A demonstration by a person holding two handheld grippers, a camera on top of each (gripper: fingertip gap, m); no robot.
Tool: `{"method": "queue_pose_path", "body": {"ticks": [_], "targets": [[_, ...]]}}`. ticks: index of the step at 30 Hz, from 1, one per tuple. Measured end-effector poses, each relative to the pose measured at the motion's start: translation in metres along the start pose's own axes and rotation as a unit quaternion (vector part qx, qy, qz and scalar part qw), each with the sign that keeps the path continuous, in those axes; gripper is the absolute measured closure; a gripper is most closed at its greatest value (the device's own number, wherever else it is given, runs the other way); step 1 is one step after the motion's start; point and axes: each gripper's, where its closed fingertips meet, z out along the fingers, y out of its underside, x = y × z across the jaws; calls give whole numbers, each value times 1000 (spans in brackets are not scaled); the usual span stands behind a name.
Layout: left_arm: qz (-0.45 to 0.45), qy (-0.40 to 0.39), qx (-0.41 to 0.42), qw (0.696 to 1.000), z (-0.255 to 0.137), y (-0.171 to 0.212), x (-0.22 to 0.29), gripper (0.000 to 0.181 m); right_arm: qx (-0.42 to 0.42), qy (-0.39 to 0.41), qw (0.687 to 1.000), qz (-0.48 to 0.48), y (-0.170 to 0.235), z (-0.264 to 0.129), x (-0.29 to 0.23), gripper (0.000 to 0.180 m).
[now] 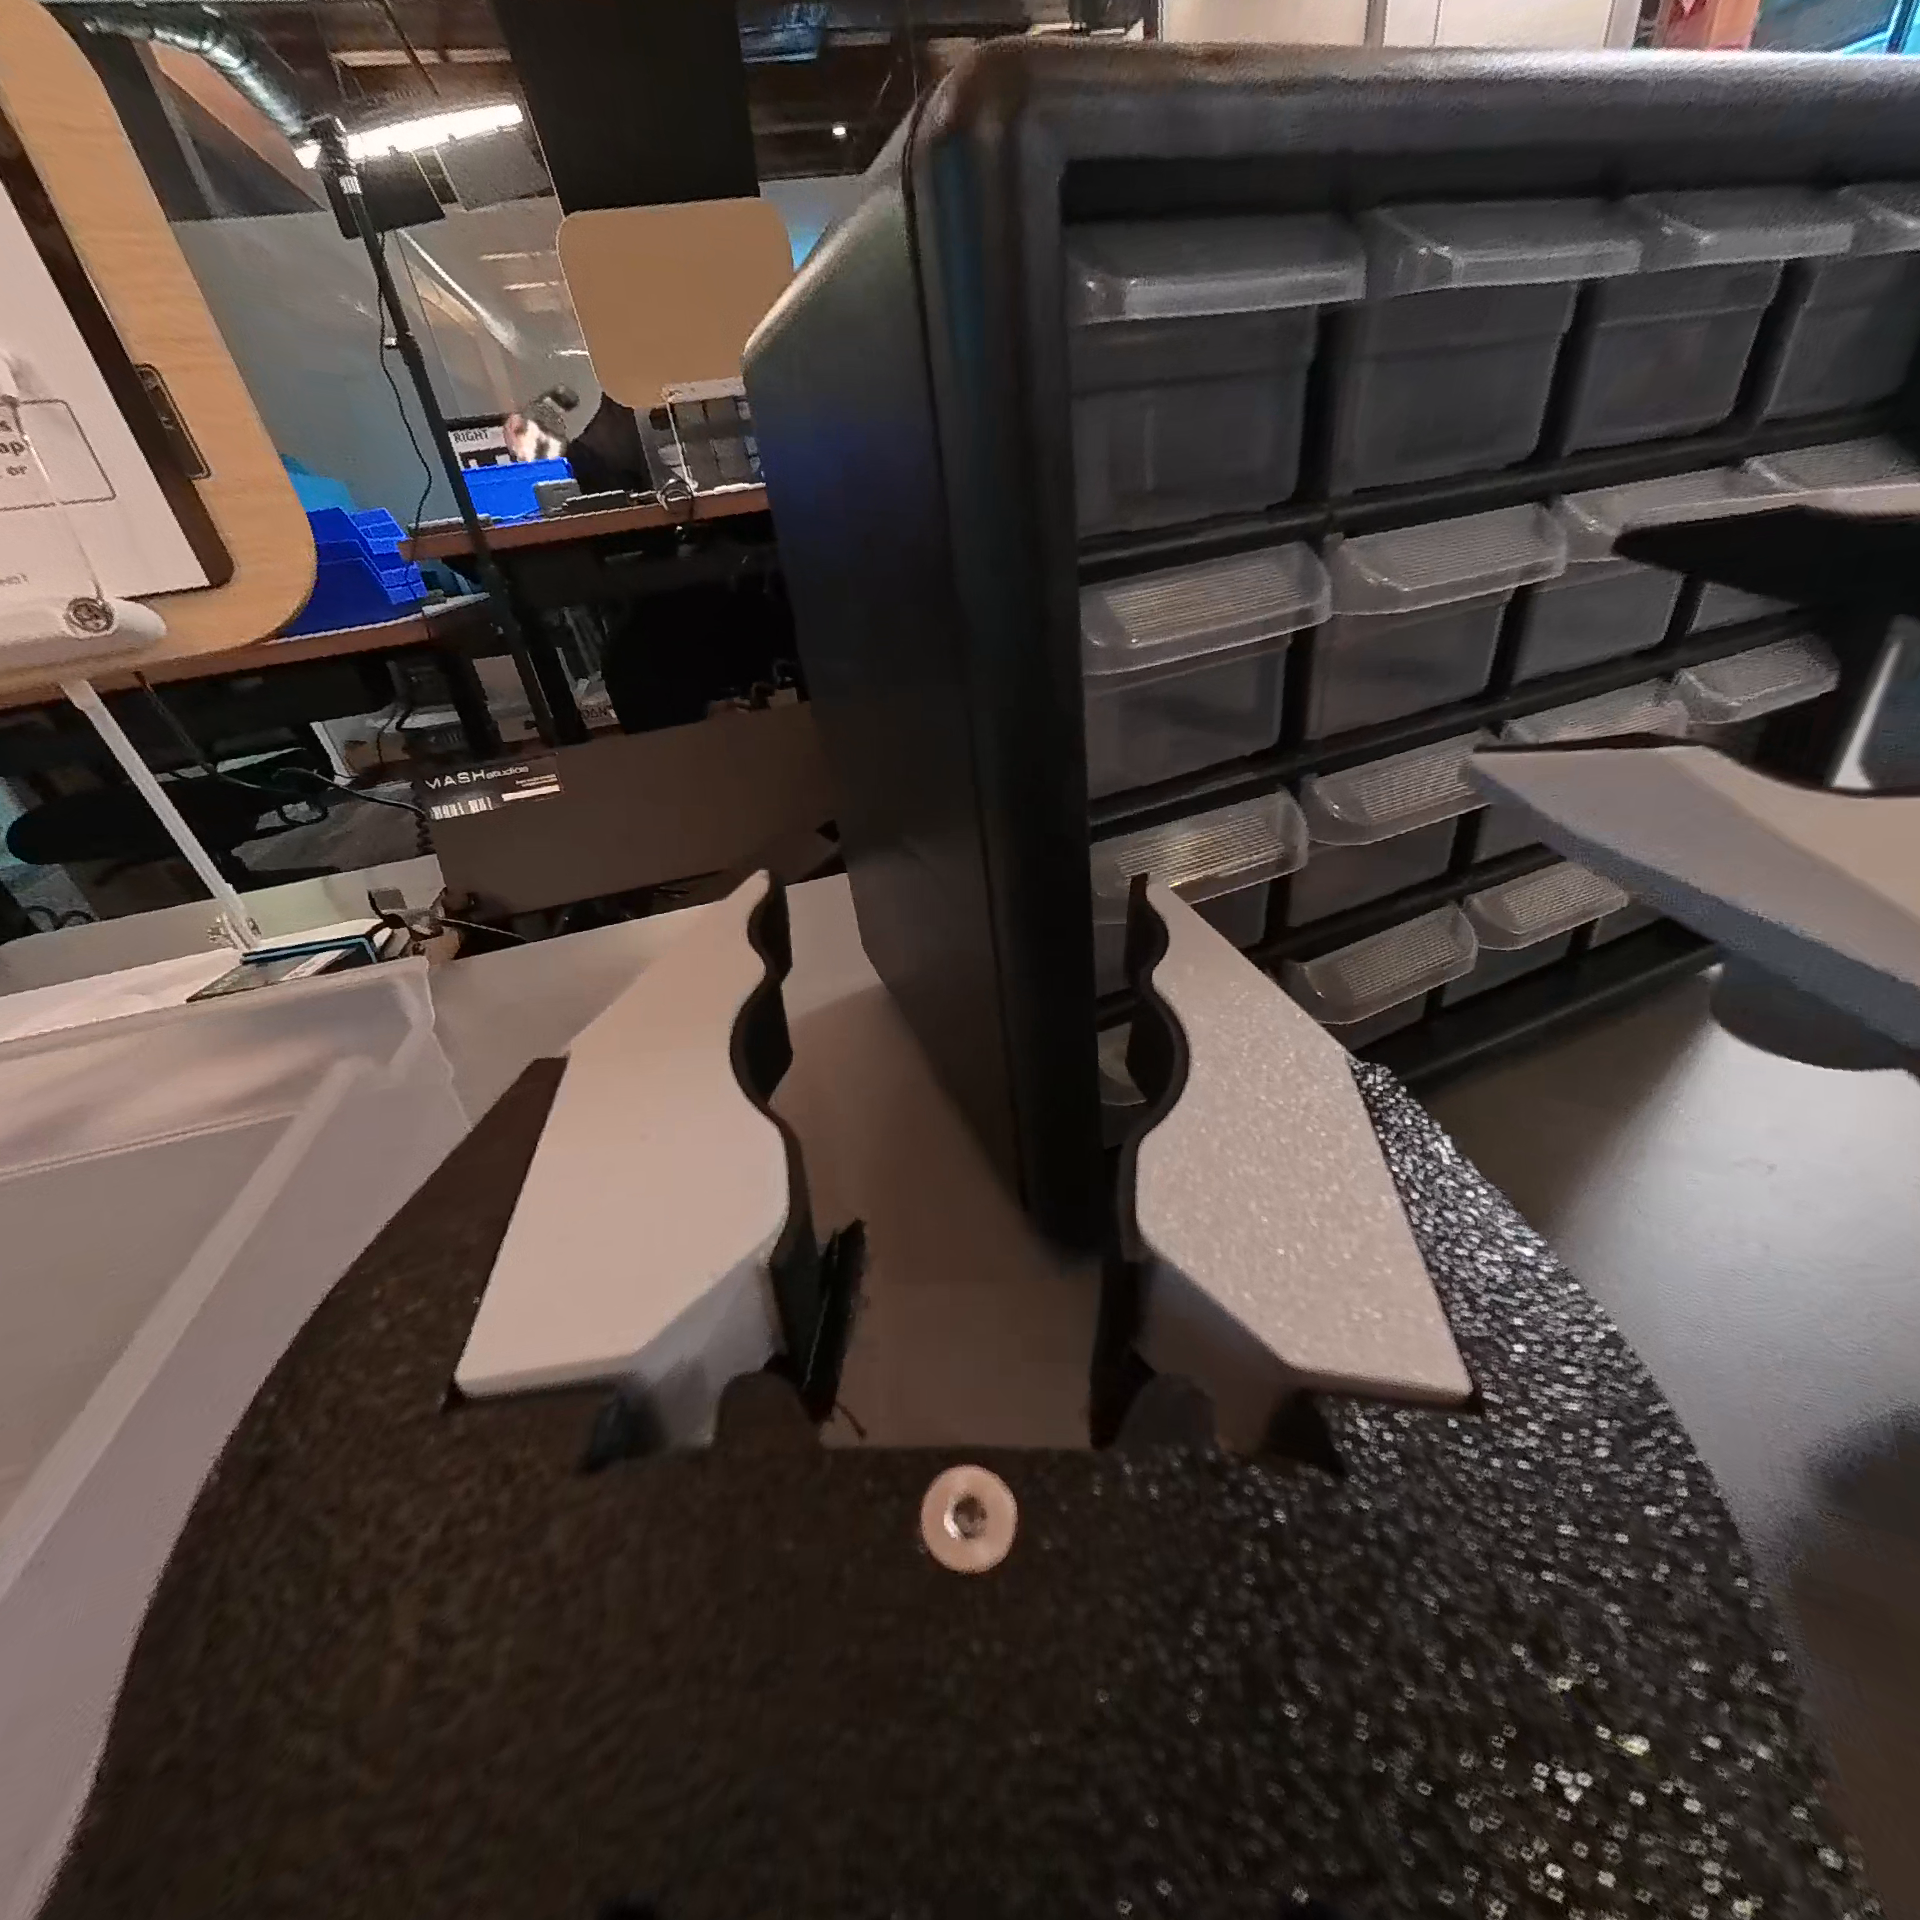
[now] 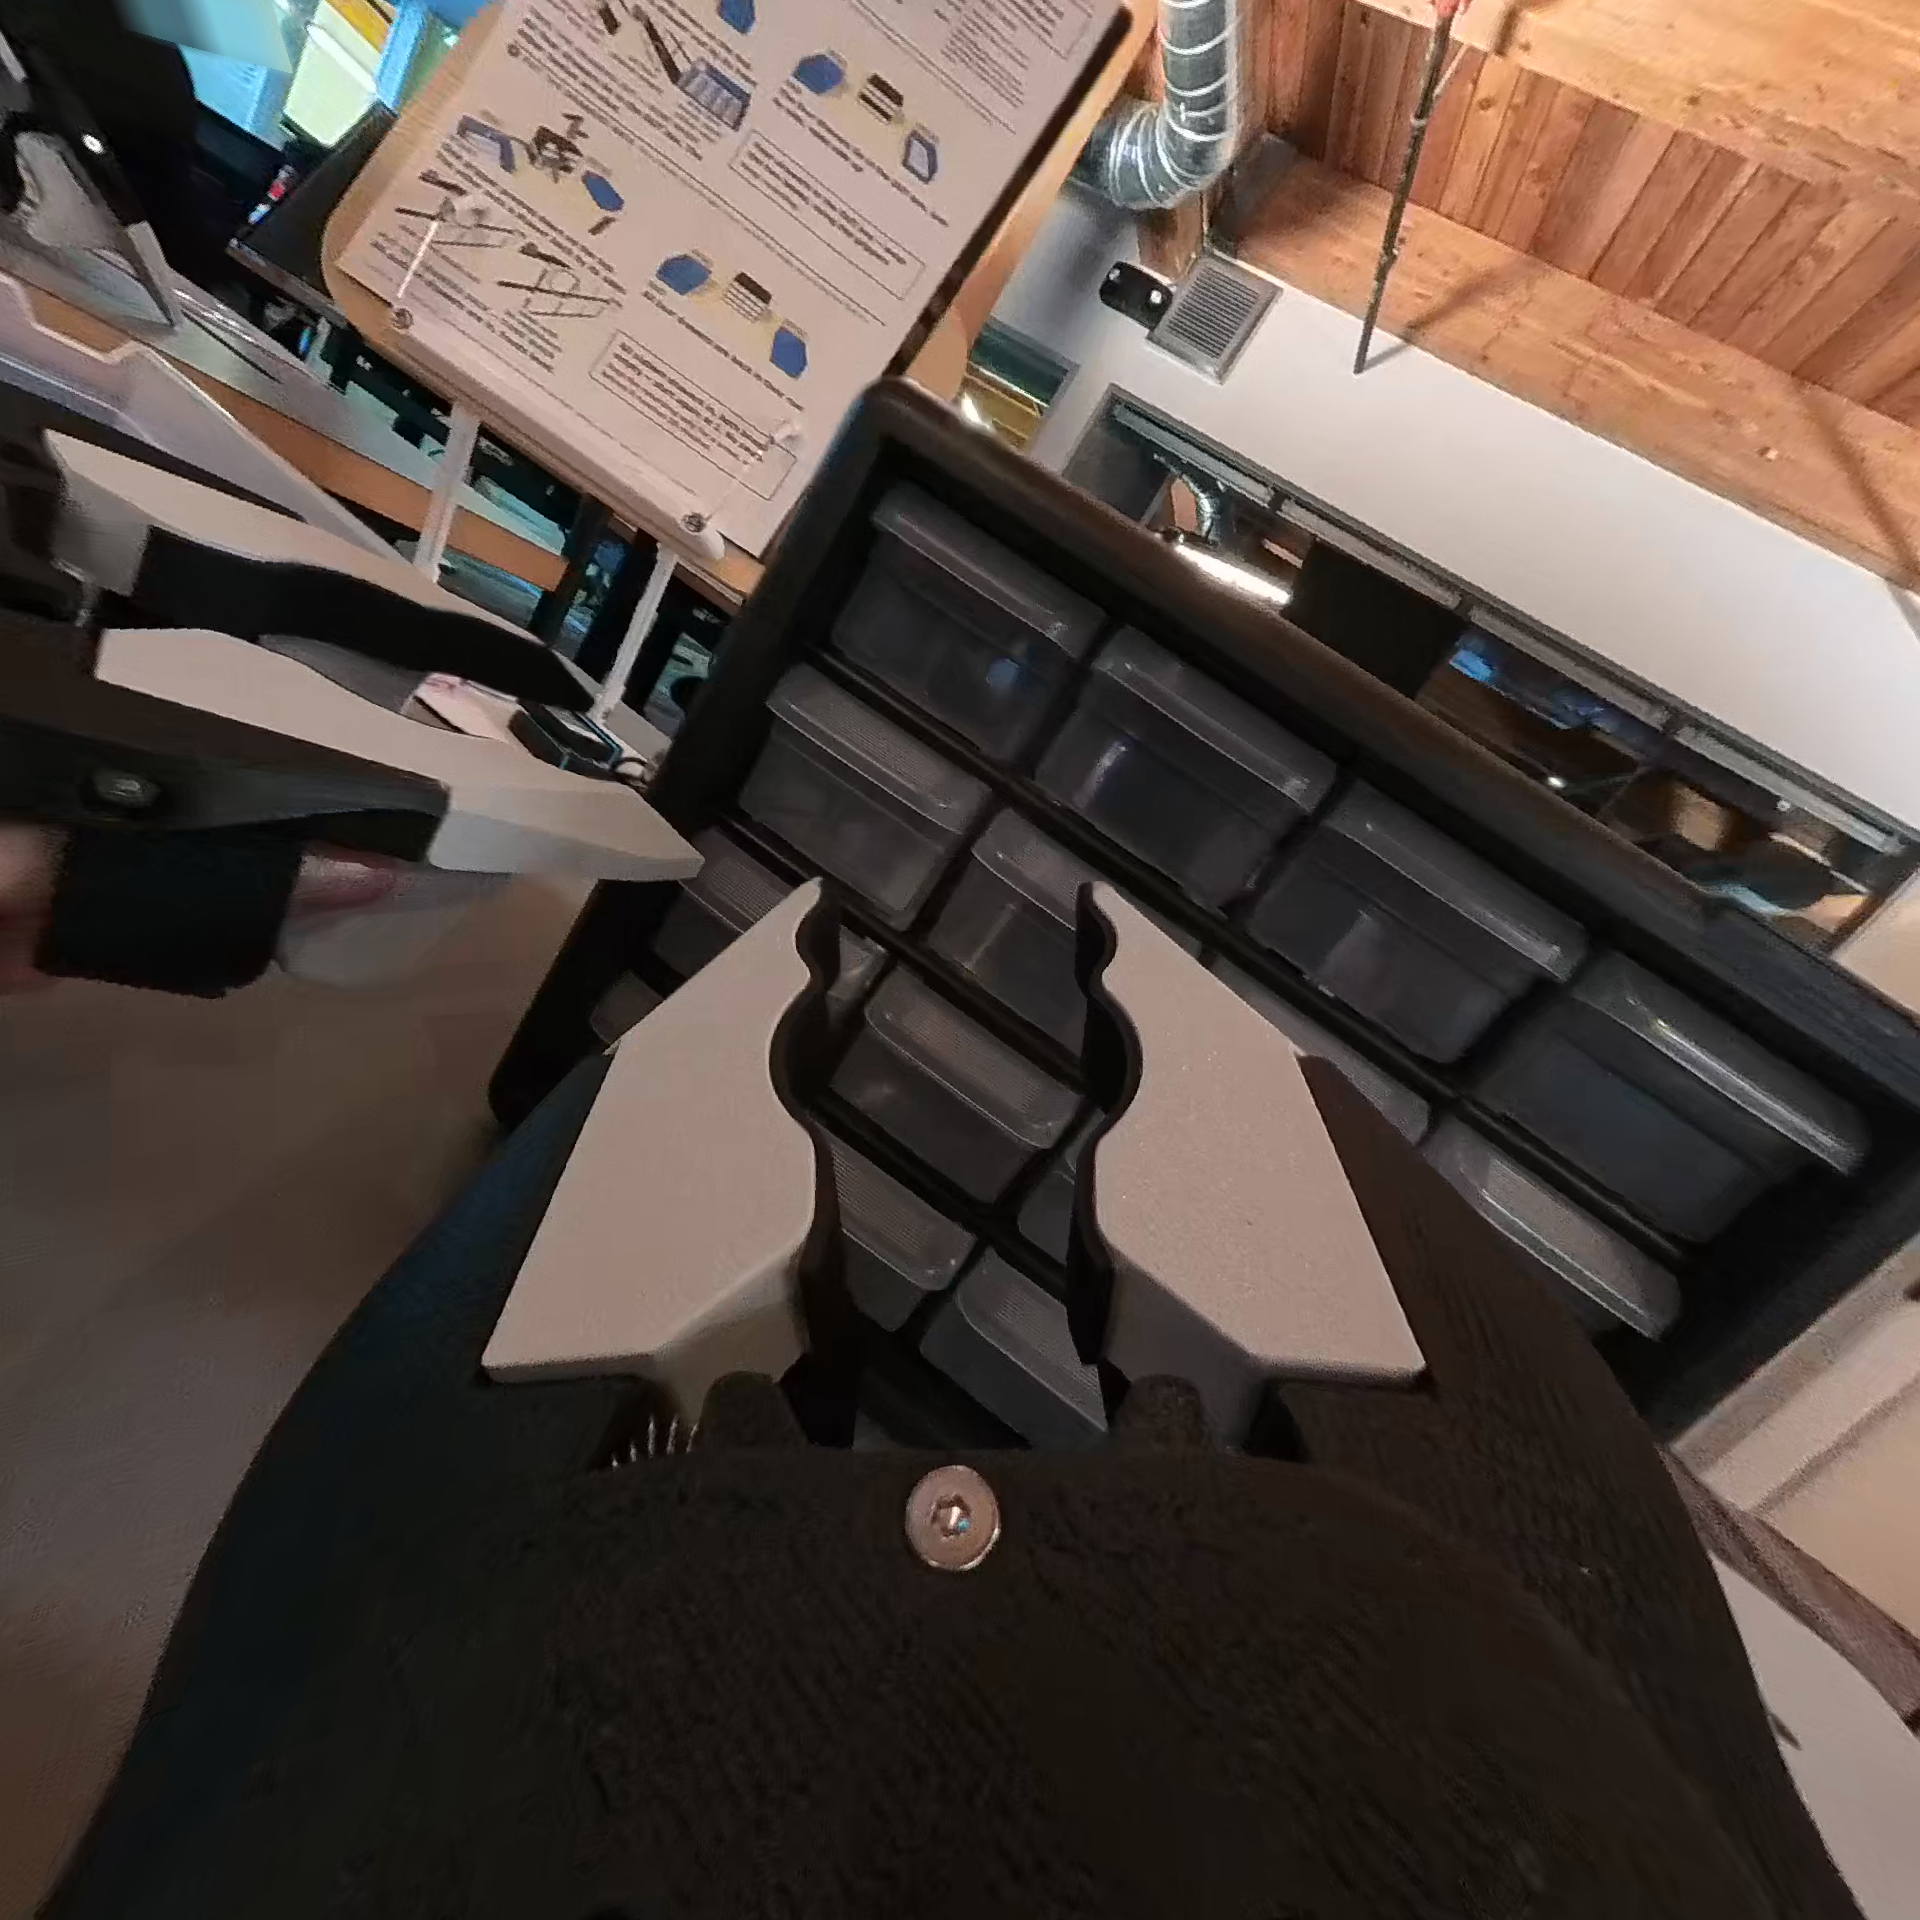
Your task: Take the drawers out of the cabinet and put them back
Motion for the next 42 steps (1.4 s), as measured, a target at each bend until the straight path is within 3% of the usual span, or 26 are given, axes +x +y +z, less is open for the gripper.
{"method": "queue_pose_path", "body": {"ticks": [13,42], "targets": [[-4,8,-11,1000,1,3,3,122,21,-39,999,-30,-10,14,-29,136],[-4,14,-21,1000,1,7,7,120,1,-34,999,-21,-2,5,-20,135]]}}
